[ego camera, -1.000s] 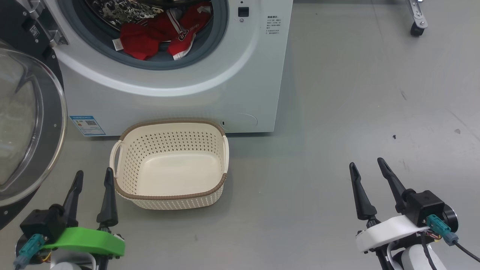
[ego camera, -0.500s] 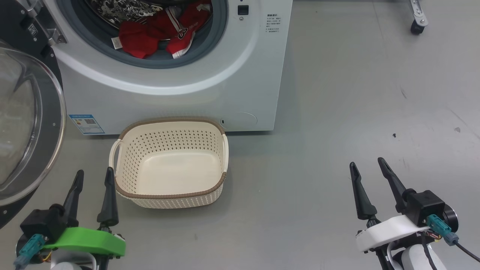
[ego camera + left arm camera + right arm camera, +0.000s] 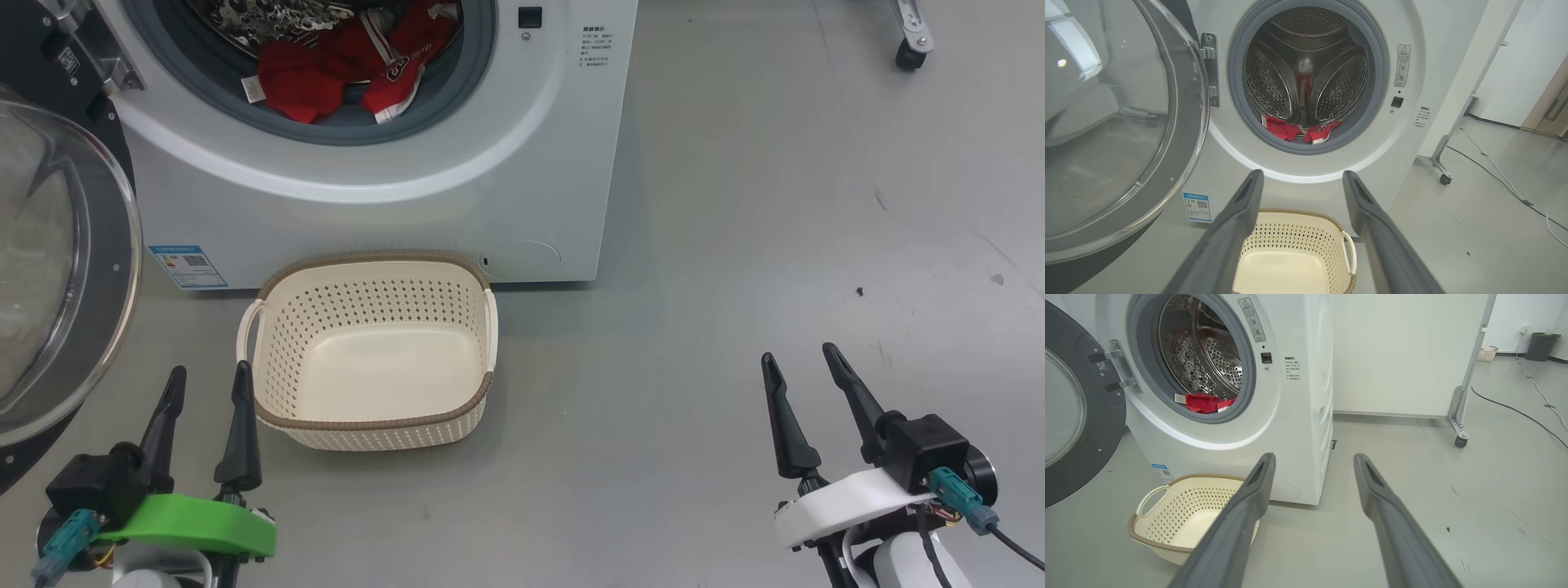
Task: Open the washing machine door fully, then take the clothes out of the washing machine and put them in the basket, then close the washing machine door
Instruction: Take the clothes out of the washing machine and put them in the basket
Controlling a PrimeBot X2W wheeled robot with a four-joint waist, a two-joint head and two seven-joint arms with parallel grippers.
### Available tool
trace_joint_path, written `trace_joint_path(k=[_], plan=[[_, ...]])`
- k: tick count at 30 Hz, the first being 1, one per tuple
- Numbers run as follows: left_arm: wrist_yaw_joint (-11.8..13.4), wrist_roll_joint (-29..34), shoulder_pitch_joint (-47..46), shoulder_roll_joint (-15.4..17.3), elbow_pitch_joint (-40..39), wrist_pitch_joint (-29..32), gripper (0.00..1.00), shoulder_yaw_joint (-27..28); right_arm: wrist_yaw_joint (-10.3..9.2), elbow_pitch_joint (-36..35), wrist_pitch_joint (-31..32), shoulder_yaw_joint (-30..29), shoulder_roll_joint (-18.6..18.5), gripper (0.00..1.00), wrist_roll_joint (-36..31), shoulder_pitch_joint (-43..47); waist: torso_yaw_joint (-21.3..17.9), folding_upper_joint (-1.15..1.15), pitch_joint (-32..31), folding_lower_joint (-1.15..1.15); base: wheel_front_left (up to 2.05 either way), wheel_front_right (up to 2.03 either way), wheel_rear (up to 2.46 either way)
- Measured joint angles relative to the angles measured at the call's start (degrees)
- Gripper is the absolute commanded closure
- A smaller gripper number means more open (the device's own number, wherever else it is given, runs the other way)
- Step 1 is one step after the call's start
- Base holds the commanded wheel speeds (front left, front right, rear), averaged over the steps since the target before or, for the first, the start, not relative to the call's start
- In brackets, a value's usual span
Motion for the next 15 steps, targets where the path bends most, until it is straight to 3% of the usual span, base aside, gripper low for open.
trace_joint_path(k=[15], plan=[[0.0,0.0,0.0,0.1,-0.7,0.0,0.00,0.0,0.00,0.1,0.0,0.0,0.1,0.00,0.0,0.0,0.1,0.00,0.5,0.00,0.48,-0.48,0.00]])
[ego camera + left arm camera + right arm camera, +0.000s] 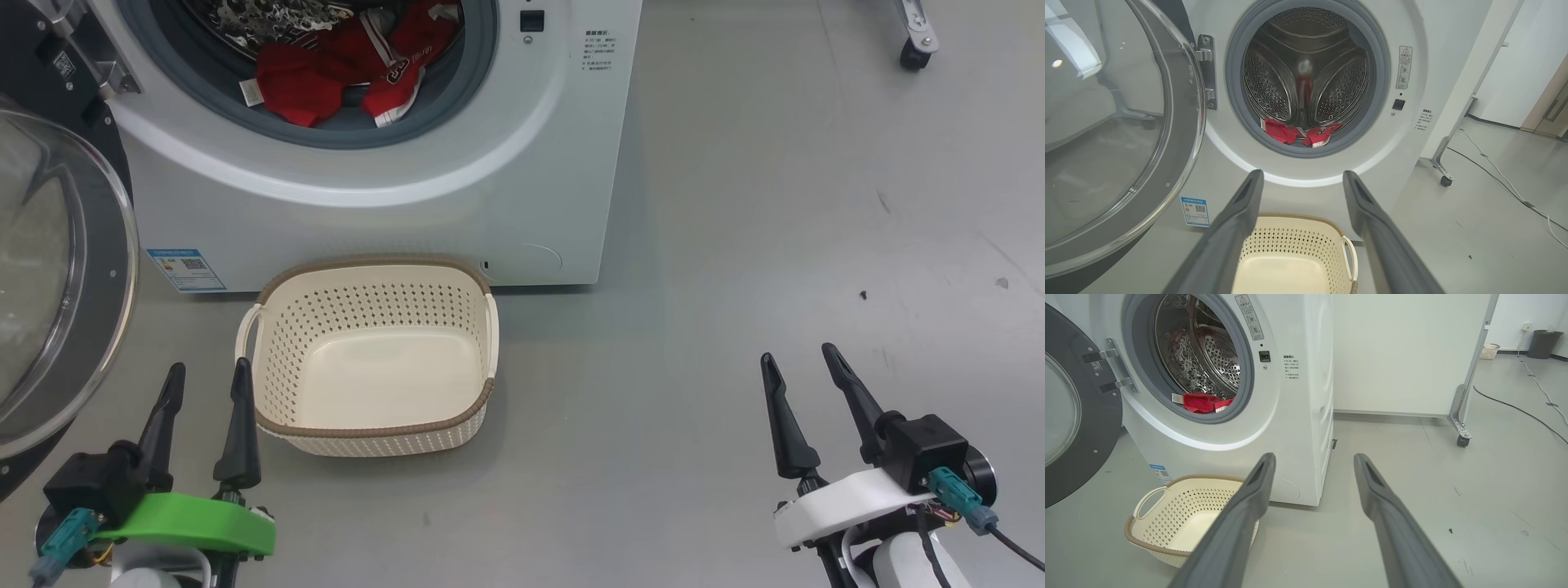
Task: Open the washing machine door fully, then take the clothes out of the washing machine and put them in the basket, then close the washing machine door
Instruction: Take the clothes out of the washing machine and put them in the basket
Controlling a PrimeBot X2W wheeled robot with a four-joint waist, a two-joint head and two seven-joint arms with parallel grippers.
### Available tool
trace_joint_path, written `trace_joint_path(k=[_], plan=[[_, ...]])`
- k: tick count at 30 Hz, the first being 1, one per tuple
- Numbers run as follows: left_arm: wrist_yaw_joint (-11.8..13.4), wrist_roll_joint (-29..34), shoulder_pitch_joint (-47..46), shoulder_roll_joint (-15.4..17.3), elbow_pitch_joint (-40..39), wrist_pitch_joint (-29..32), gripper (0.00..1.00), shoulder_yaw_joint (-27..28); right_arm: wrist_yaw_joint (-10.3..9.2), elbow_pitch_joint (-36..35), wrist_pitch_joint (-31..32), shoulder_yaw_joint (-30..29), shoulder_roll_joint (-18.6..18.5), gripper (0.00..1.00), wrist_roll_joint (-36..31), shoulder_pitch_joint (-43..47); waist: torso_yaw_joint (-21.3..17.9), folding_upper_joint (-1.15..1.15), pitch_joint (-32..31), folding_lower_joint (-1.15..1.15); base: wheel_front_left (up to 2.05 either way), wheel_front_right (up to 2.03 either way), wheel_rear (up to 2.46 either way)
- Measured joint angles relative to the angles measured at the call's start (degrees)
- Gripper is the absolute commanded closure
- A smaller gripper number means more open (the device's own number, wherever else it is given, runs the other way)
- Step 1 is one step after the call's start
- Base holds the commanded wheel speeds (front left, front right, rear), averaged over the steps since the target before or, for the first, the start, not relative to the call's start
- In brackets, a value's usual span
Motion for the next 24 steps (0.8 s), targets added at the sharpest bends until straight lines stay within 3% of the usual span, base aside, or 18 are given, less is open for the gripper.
trace_joint_path(k=[24], plan=[[0.0,1.0,0.0,0.5,-0.7,0.0,0.00,0.9,0.00,0.4,0.0,-0.3,0.3,0.00,0.0,0.0,0.5,0.00,0.1,0.00,1.13,-1.13,0.00]])
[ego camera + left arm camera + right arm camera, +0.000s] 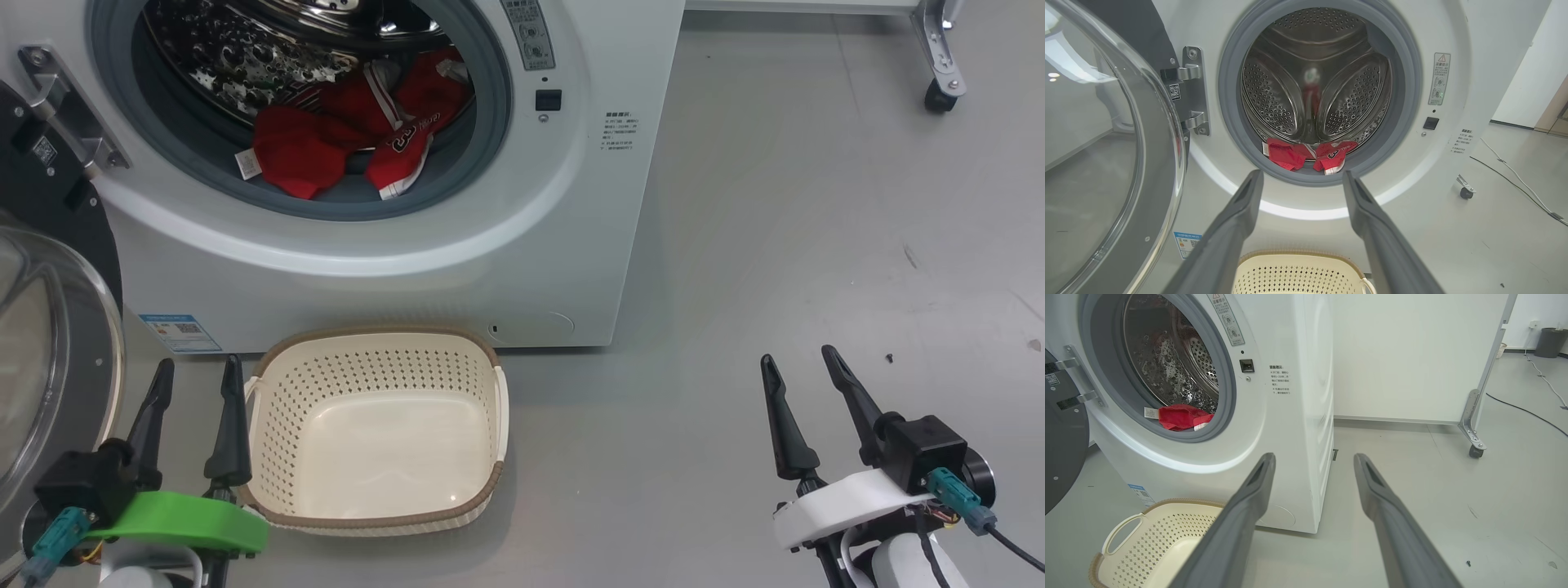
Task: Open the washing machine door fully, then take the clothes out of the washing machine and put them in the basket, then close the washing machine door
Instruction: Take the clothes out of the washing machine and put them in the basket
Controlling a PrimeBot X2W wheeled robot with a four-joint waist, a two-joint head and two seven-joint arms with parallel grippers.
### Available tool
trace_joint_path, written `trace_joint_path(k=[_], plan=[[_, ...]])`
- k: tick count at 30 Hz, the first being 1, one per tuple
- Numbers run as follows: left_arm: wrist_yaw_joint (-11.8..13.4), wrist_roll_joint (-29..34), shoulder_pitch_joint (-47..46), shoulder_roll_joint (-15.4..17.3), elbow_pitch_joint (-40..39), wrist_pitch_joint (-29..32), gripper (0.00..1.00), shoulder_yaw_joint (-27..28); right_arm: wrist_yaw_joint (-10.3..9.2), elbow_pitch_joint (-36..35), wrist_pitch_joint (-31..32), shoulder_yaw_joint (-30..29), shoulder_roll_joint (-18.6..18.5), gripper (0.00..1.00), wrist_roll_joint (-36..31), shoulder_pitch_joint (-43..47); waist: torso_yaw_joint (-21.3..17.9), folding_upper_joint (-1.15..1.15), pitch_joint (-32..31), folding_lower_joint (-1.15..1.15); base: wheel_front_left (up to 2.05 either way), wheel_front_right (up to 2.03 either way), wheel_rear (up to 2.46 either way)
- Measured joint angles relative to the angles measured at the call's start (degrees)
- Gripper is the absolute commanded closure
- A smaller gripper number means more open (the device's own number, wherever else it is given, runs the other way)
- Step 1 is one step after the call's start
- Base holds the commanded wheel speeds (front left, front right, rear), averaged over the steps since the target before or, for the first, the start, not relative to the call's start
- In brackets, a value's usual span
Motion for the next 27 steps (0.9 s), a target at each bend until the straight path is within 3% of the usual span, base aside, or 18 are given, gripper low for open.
trace_joint_path(k=[14,27], plan=[[0.0,0.5,0.0,0.0,0.8,0.0,0.00,-0.7,0.05,0.6,0.0,0.3,0.0,0.00,0.0,0.0,0.0,0.00,-0.8,0.00,0.72,-0.72,0.00],[0.0,0.6,0.2,-0.1,0.8,0.0,0.00,-1.2,0.08,0.9,0.0,0.6,0.1,0.00,0.0,0.0,-0.3,0.00,-0.7,0.00,0.20,-0.20,0.00]])
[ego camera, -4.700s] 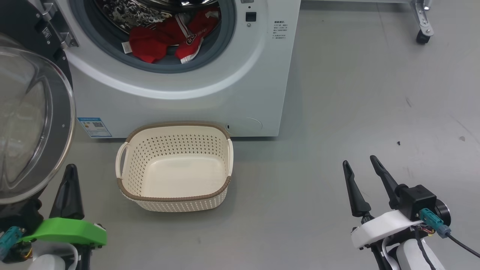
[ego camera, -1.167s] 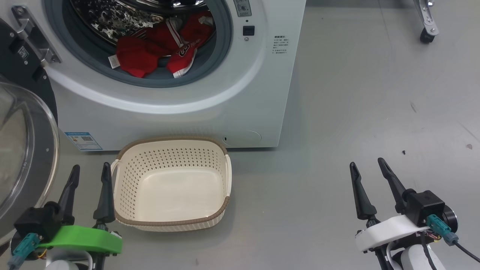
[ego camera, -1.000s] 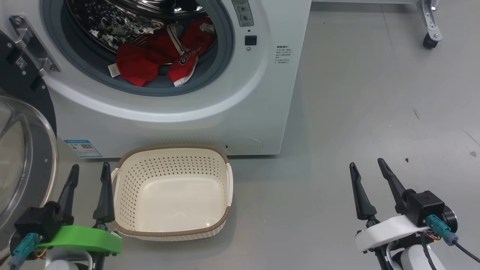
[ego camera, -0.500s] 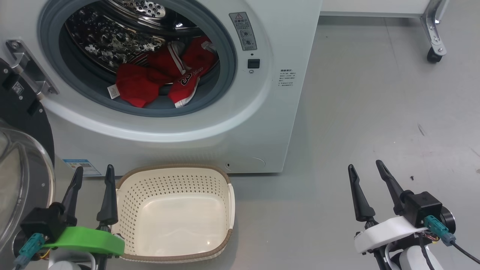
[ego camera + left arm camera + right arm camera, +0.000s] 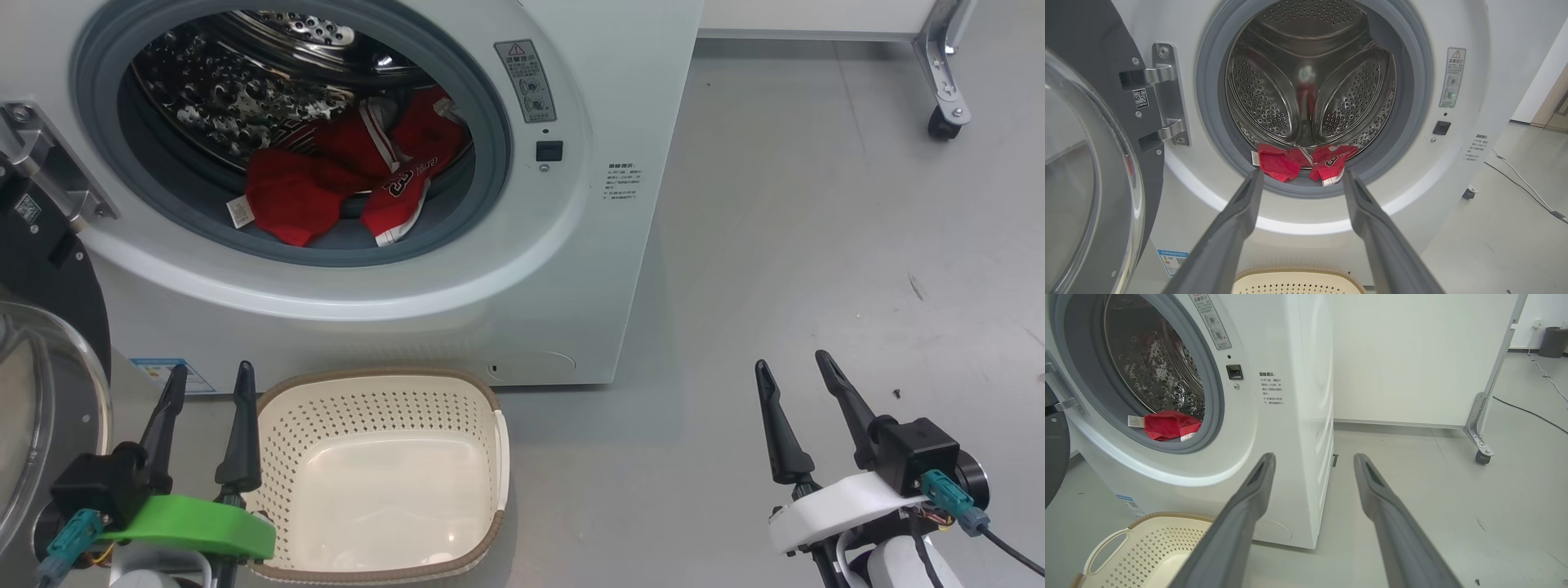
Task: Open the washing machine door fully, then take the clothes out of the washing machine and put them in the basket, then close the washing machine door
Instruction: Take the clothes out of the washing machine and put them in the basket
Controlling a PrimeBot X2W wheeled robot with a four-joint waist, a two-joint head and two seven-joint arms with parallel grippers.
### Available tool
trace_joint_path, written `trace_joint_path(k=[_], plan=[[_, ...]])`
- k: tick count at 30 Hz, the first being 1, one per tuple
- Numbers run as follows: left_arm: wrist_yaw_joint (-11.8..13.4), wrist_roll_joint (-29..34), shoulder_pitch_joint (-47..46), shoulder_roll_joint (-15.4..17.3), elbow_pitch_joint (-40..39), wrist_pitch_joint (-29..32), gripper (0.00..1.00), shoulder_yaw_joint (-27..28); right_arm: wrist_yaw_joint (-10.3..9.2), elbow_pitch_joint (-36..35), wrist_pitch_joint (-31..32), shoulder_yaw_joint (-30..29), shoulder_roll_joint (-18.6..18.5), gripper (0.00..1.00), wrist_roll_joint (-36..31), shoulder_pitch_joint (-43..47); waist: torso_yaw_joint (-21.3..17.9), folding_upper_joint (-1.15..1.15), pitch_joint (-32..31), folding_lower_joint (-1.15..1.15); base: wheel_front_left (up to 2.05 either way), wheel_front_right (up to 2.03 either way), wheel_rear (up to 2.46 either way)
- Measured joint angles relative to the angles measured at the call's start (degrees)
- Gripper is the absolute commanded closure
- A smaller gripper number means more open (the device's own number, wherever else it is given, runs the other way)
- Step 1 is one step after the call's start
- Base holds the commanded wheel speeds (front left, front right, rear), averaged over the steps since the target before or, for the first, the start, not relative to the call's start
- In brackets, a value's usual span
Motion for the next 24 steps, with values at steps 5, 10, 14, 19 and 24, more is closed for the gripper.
trace_joint_path(k=[5,10,14,19,24], plan=[[0.0,0.0,0.0,0.0,0.0,0.0,0.00,0.0,0.00,0.0,0.0,-0.1,0.0,0.00,0.0,0.0,-0.1,0.00,0.2,0.00,0.00,0.00,0.00],[0.0,0.0,0.0,0.0,0.0,0.0,0.00,-0.1,0.00,0.0,0.0,-0.1,0.0,0.00,0.0,0.0,-0.2,0.00,0.3,0.00,0.00,0.00,0.00],[0.0,0.4,0.0,0.0,0.0,0.0,0.00,-0.1,0.00,0.0,0.0,-0.1,0.0,0.00,0.0,0.0,-0.2,0.00,0.6,0.00,0.00,0.00,0.00],[0.0,0.4,0.0,0.0,0.1,0.0,0.00,-0.1,0.00,0.0,0.0,-0.1,0.1,0.00,0.0,0.0,-0.2,0.00,0.8,0.00,0.00,0.00,0.00],[0.0,0.4,0.0,0.0,0.0,0.0,0.00,0.0,0.00,-0.1,0.0,0.0,0.1,0.00,0.0,0.0,-0.3,0.00,1.0,0.00,0.00,0.00,0.00]])
